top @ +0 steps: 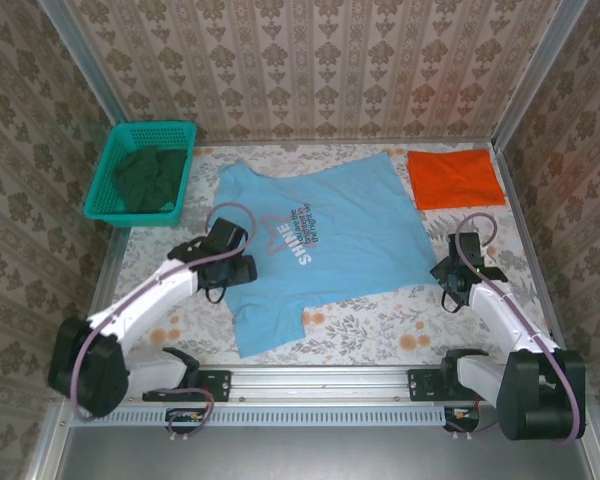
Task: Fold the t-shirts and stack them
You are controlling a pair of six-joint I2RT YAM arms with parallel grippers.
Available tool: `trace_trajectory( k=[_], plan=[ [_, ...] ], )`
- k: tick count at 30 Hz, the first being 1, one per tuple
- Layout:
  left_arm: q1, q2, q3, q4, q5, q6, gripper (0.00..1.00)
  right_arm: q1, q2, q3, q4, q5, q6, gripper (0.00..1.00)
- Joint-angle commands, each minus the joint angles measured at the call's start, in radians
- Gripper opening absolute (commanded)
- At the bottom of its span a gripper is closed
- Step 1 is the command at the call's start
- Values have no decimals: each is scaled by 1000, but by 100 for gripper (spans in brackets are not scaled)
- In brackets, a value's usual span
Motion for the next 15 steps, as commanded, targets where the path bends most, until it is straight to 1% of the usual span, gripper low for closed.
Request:
trace_trajectory(
  k=[1, 4, 6, 10, 11, 13, 14, 15],
  plan=[
    [10, -47, -100, 5, -5, -83, 74, -12, 15, -25, 39, -106, -34, 57],
    [18, -41, -125, 34, -4, -84, 75, -12, 41, -1, 36, -114, -42, 58],
    [37, -17, -144, 82, 34, -80, 75, -12, 59, 12, 35, -108, -46, 59],
    [62, 43, -163, 152, 53, -80, 69, -12, 107, 36, 27, -104, -43, 60],
    [69, 57, -166, 169, 53, -75, 66, -12, 120, 35, 37, -103, -45, 60],
    [82, 86, -171, 199, 44, -73, 55, -13, 144, 36, 62, -105, -50, 59],
    [88, 103, -171, 210, 50, -80, 48, -12, 156, 36, 81, -122, -48, 58],
    [117, 122, -167, 220, 68, -84, 39, -13, 172, 39, 98, -146, -45, 58]
  ],
)
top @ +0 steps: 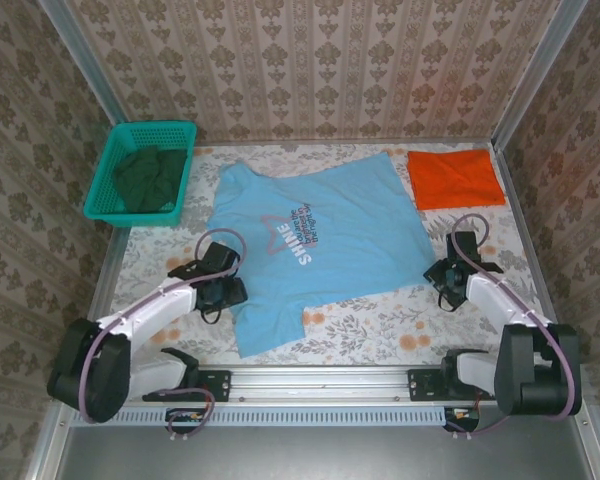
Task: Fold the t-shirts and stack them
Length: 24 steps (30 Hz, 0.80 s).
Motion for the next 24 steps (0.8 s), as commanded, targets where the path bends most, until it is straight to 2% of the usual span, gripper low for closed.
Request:
trace_trajectory(
  k=[1, 5, 6, 8, 14, 16, 18, 21, 23, 24],
  plan=[
    [54, 51, -2, 59, 26, -19, 32, -5, 45, 35, 44, -53, -11, 55],
    [86, 157, 65, -4, 0, 20, 6, -6, 133, 116, -36, -63, -4, 31],
    [96, 185, 93, -61, -11, 19, 2, -6, 148, 136, -70, -86, -2, 26],
    [118, 199, 113, -103, 0, 25, 0, -4, 154, 161, -139, -122, 0, 20],
    [214, 231, 151, -172, 59, 14, 0, -14, 102, 133, -329, -125, 49, 20],
    [228, 255, 188, -197, 34, 31, 0, -16, 82, 118, -358, -103, 57, 21],
    [254, 283, 221, -207, 27, 48, 0, -22, 73, 106, -370, -93, 62, 36],
    [299, 316, 255, -221, 35, 54, 5, -40, 86, 108, -377, -75, 59, 42],
    [320, 316, 268, -237, 46, 50, 31, -50, 102, 135, -389, -77, 46, 51],
    [324, 310, 274, -246, 49, 50, 37, -50, 105, 150, -396, -80, 40, 54]
  ],
)
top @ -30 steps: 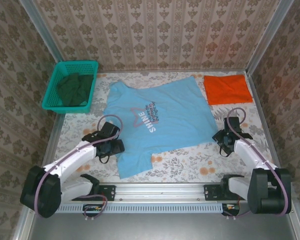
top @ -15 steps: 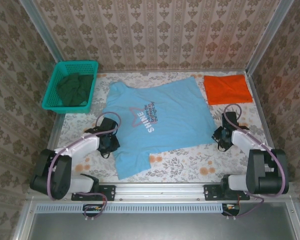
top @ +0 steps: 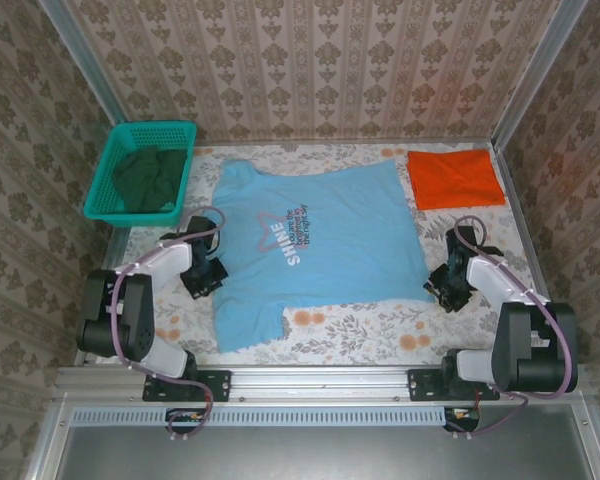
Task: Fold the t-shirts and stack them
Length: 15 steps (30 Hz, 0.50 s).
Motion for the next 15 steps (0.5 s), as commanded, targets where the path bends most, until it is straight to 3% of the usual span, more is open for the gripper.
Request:
trace_trajectory(
  k=[1, 4, 6, 11, 15],
  plan=[
    [23, -9, 34, -90, -12, 17, 45, -9, 10, 40, -64, 1, -7, 55],
    [21, -57, 80, -167, -19, 21, 65, -7, -25, 42, -57, -53, -5, 56],
    [7, -91, 104, -224, -24, 28, 69, 2, -65, 40, -58, -83, -9, 56],
    [-126, -147, 103, -374, -57, -8, 57, 26, -158, 16, -61, -111, -26, 56],
    [-252, -209, 24, -443, -36, -110, 45, 59, -132, -2, -49, -134, -35, 54]
  ],
)
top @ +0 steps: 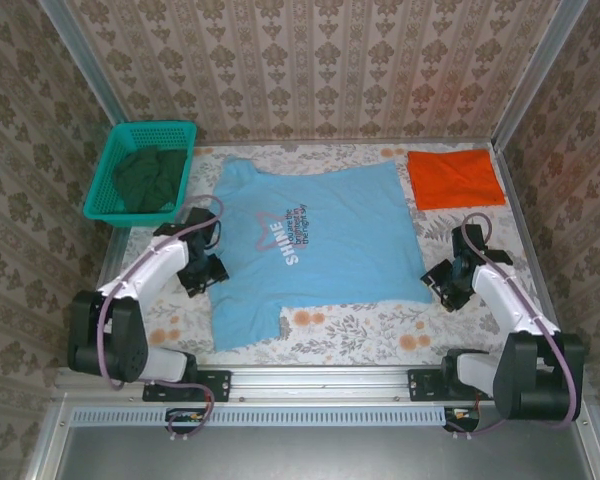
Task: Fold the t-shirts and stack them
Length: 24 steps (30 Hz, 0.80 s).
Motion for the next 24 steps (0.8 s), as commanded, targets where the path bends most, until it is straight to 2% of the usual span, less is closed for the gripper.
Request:
trace_trajectory(
  k=[1, 3, 5, 9, 18, 24],
  plan=[
    [-70, -66, -78, -142, 14, -104, 43, 30, 26, -19, -24, -39, -20, 54],
    [-81, -115, -148, -110, 73, -153, 40, 47, 46, -25, -18, -43, -24, 51],
    [-133, -146, -205, -73, 129, -187, 39, 60, 55, -31, -12, -41, -26, 50],
    [-166, -148, -287, -43, 190, -233, 39, 76, 57, -49, 4, -42, -17, 49],
    [-174, -155, -375, 15, 185, -276, 44, 77, 31, -60, 19, -25, -15, 49],
    [-158, -167, -398, 51, 151, -277, 31, 77, 19, -60, 44, -19, -15, 49]
  ],
)
